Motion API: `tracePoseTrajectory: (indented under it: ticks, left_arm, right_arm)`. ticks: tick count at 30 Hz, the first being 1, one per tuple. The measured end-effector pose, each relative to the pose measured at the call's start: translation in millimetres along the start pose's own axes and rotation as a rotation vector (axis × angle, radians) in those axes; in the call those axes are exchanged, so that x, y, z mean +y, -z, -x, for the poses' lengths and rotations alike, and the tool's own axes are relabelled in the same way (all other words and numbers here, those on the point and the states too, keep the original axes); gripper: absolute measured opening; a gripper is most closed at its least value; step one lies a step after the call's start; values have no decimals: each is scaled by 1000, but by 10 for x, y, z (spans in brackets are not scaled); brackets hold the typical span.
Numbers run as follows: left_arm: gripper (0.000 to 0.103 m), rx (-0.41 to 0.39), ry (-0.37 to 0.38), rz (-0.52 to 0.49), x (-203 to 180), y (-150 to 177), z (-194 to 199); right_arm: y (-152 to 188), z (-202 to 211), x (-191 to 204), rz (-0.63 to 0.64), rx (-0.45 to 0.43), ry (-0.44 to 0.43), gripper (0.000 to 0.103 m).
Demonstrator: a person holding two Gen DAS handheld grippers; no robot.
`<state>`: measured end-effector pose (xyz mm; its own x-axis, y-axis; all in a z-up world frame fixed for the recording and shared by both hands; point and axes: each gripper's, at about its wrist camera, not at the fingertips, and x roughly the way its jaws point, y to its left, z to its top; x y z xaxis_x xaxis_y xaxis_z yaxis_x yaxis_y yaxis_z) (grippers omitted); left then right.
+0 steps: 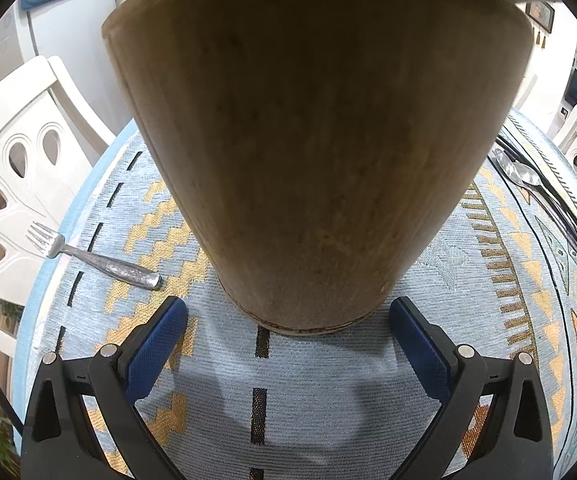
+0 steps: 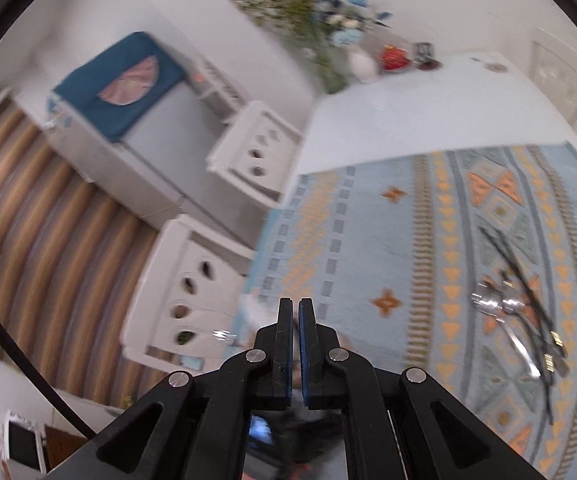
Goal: Organize utensils
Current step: 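Move the right tool back to the steel spoons in the pile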
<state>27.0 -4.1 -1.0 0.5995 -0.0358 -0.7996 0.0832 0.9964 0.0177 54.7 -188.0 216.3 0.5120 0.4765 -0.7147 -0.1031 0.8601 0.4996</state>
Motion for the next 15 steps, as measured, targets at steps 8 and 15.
tracePoseTrajectory:
  ticks: [8,15]
  left_arm:
    - [102,0,-1,0,2,0,1]
    - [102,2,-1,0,-3,-8,10]
  right_arm:
    - [-4,-133,-881,-111,90,150,59]
    - [75,-697,-1373,-73,169,317,59]
